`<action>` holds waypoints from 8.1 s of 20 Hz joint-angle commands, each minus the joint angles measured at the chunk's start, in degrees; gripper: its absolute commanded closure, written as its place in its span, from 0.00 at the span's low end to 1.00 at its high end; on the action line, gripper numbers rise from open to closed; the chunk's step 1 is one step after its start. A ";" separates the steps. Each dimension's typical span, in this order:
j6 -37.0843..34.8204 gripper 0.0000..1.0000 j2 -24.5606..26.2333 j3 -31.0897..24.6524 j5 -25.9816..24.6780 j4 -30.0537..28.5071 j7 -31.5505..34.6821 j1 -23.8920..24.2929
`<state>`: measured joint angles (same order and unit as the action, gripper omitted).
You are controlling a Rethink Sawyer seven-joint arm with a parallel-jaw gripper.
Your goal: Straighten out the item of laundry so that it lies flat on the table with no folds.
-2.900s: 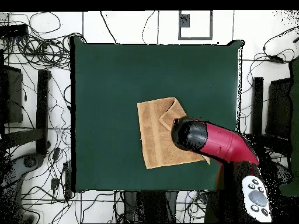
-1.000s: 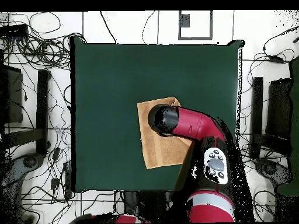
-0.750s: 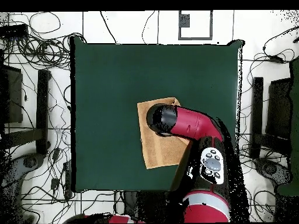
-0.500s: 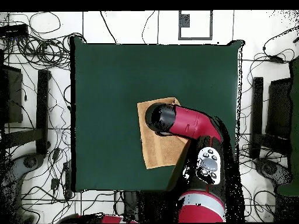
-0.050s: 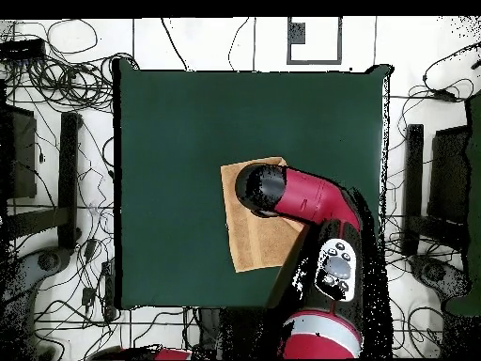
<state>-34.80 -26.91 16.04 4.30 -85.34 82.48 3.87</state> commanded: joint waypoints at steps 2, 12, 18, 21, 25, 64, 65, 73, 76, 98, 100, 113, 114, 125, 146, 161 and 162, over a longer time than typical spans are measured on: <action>-5.08 0.00 5.80 -2.30 3.43 3.25 16.41 -1.65; -0.38 0.00 9.55 -4.46 5.20 4.60 14.97 0.02; 1.05 0.00 10.11 -4.11 6.08 4.52 15.42 0.14; 1.17 0.00 9.89 -3.73 6.25 4.12 15.58 0.06; 2.35 0.00 9.62 -3.08 6.90 3.26 17.09 -0.33; 0.98 0.00 12.01 -2.11 10.86 7.68 18.08 -2.43; 1.09 0.00 12.13 -2.16 10.93 7.77 18.17 -2.45; 0.59 0.00 12.63 -1.68 11.24 8.75 18.95 -3.23; 0.53 0.00 12.57 -1.52 11.22 8.77 18.68 -3.18; 0.02 0.00 12.21 2.22 9.59 6.77 16.65 -3.16; 0.36 0.00 12.03 2.27 9.72 6.43 16.79 -3.24; 2.38 0.00 13.11 3.54 12.68 5.41 22.28 -4.99; 2.56 0.00 13.26 3.97 13.35 5.17 23.40 -5.38; 3.71 0.00 12.17 7.12 17.07 1.96 31.66 -8.64; 4.32 0.00 11.03 8.86 16.04 -2.28 38.96 -9.16; 3.75 0.00 13.41 9.35 17.47 0.68 39.71 -9.05; 3.64 0.00 13.84 9.34 17.67 1.26 40.02 -9.18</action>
<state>-33.61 -16.21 28.38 18.65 -84.00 104.67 -4.11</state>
